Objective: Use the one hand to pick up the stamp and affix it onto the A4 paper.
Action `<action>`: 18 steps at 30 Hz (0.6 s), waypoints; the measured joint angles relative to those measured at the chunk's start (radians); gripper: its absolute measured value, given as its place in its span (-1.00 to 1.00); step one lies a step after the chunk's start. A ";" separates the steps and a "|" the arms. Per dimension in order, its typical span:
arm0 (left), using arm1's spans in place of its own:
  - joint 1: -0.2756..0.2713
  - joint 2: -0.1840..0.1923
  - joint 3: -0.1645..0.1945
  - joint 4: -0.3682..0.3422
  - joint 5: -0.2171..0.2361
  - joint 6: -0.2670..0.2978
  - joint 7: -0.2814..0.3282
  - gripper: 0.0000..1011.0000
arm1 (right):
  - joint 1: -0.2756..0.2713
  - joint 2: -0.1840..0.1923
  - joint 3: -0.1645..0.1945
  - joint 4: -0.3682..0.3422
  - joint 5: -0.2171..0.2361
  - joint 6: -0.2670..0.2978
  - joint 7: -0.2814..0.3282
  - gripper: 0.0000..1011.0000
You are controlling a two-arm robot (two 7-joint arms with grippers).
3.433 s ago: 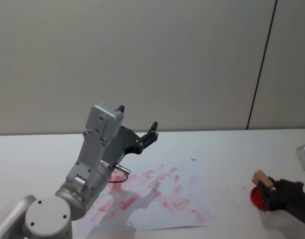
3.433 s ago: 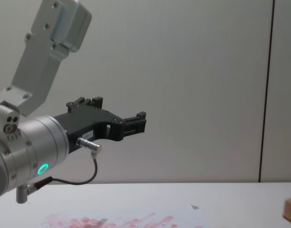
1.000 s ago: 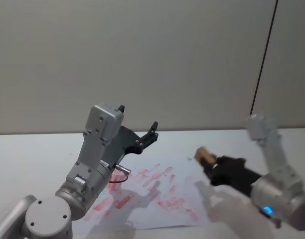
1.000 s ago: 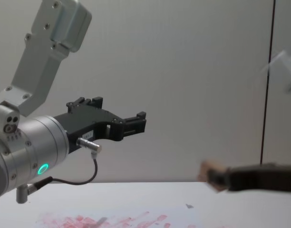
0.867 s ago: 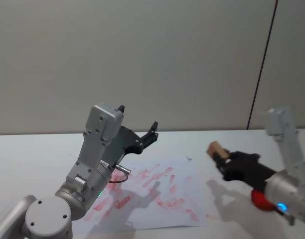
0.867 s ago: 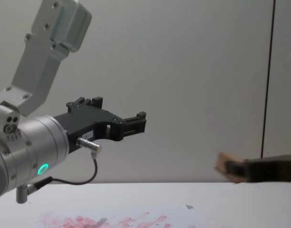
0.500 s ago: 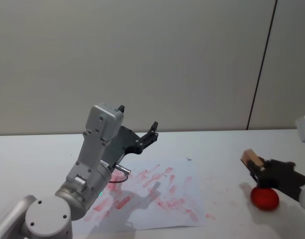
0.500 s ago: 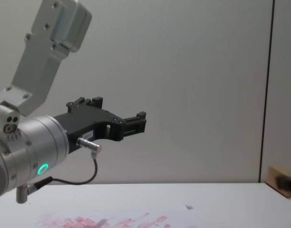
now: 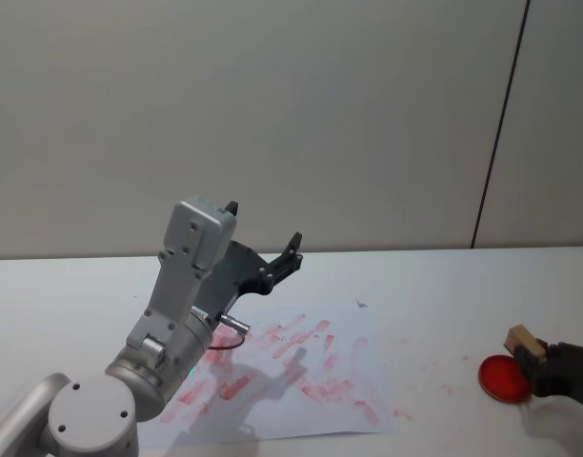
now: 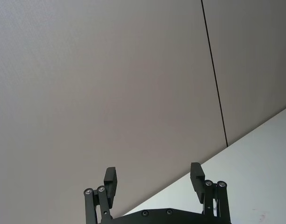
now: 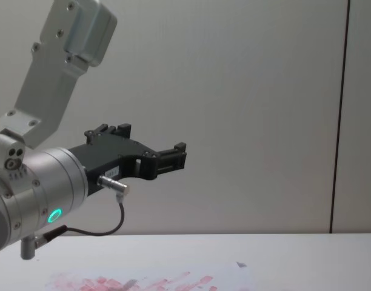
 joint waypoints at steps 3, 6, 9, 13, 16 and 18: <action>0.000 0.000 0.000 0.000 0.000 0.000 0.000 0.98 | -0.001 0.002 -0.001 0.013 -0.011 0.001 0.004 -0.57; 0.000 0.000 0.000 0.000 0.000 0.000 0.000 0.98 | 0.000 0.002 -0.004 0.025 -0.023 0.001 0.009 -0.57; 0.000 0.000 0.000 0.000 0.000 0.000 0.000 0.98 | 0.002 0.001 -0.007 0.033 -0.030 0.000 0.013 -0.56; 0.000 0.000 0.000 0.000 0.000 0.000 0.000 0.98 | 0.009 -0.004 -0.014 0.046 -0.043 -0.003 0.020 -0.57; 0.000 0.000 0.000 0.000 0.000 0.000 0.000 0.98 | 0.013 -0.007 -0.017 0.053 -0.050 -0.005 0.024 -0.57; 0.000 0.000 0.000 0.000 0.000 0.000 0.000 0.98 | 0.015 -0.009 -0.018 0.055 -0.053 -0.006 0.025 -0.56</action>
